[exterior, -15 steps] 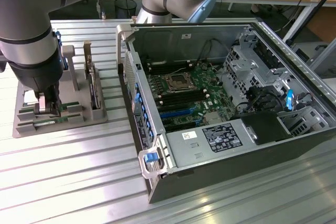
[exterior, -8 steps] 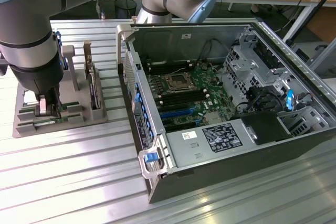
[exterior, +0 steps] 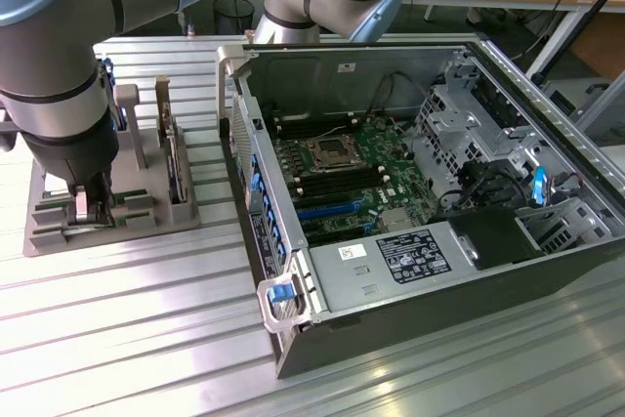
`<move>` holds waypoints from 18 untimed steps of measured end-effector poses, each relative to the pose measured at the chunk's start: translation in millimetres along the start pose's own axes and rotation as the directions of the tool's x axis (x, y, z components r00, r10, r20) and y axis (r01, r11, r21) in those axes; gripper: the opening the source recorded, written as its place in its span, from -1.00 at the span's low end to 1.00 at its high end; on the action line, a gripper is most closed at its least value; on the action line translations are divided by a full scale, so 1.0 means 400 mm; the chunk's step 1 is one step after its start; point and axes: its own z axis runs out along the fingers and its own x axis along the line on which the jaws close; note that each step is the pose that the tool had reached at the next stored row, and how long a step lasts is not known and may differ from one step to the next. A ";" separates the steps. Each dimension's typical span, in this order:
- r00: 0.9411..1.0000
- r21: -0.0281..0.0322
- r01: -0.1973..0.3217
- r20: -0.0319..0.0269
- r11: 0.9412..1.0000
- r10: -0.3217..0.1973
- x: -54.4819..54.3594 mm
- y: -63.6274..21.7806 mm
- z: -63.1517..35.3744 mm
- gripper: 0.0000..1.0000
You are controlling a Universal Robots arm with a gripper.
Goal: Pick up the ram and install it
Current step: 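Pick up the ram and move it above insertion slot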
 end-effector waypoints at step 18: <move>0.997 -0.004 0.064 -0.043 0.998 -0.064 -0.020 0.025 0.042 -0.28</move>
